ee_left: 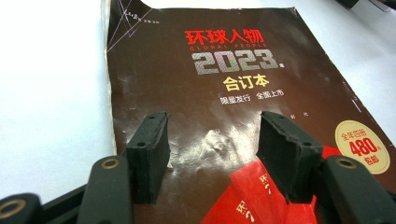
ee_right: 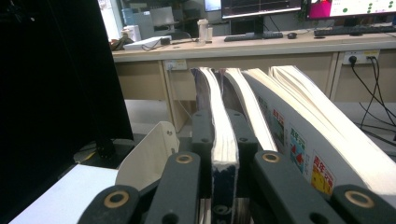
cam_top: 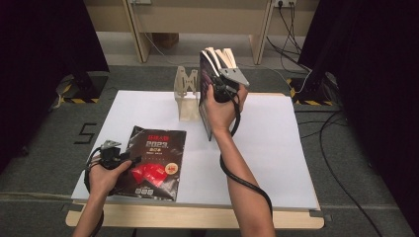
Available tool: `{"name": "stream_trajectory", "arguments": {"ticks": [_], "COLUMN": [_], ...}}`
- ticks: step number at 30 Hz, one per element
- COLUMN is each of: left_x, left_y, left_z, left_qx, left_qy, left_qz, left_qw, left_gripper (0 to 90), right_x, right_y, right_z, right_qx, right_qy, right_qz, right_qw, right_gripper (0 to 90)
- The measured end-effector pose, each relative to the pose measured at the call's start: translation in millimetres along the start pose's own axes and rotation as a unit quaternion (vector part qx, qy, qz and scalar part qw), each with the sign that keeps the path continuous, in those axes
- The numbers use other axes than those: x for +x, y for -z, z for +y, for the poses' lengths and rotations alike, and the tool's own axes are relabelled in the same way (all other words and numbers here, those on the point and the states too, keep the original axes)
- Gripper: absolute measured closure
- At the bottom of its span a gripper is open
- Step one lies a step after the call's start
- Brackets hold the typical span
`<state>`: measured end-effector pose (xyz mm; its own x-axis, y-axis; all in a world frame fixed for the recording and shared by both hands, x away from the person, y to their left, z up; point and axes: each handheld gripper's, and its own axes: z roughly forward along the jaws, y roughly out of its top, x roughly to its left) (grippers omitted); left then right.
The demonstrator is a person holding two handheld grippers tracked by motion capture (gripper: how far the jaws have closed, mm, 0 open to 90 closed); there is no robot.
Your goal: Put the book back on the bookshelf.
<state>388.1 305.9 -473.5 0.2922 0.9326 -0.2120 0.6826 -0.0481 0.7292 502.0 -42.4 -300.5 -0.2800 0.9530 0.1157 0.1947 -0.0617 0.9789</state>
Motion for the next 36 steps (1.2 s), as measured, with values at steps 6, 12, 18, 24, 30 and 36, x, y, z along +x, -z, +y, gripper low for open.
{"name": "stream_trajectory", "arguments": {"ticks": [6, 12, 18, 24, 30, 36], "left_x": [0.5, 1.2, 1.7, 2.3, 2.4, 2.7], "left_y": [-0.5, -1.2, -0.4, -1.3, -1.2, -1.1], "left_z": [-0.3, -0.6, -0.6, -1.0, -1.2, -1.3], "left_qx": [-0.002, -0.004, 0.0, 0.0, -0.001, -0.002], "left_qy": [0.0, 0.001, 0.001, 0.001, 0.003, 0.004], "left_qz": [0.0, -0.001, 0.0, -0.002, 0.0, -0.001], "left_qw": [1.0, 1.0, 1.0, 1.0, 1.0, 1.0], "left_gripper": [42.3, 42.3, 42.3, 42.3, 42.3, 42.3], "right_x": [1.1, 1.9, 2.2, 2.7, 4.3, 6.2], "right_y": [-4.0, -7.8, -11.8, -15.1, -18.6, -20.8], "right_z": [1.1, 1.3, -0.2, 0.3, -0.1, 0.2], "right_qx": [0.001, 0.0, 0.004, 0.003, 0.005, 0.004], "right_qy": [0.004, 0.003, 0.005, 0.005, 0.007, 0.004], "right_qz": [-0.001, -0.003, -0.005, -0.006, -0.01, -0.008], "right_qw": [1.0, 1.0, 1.0, 1.0, 0.9999, 1.0], "right_gripper": [84.6, 84.6, 84.6, 84.6, 84.6, 84.6]}}
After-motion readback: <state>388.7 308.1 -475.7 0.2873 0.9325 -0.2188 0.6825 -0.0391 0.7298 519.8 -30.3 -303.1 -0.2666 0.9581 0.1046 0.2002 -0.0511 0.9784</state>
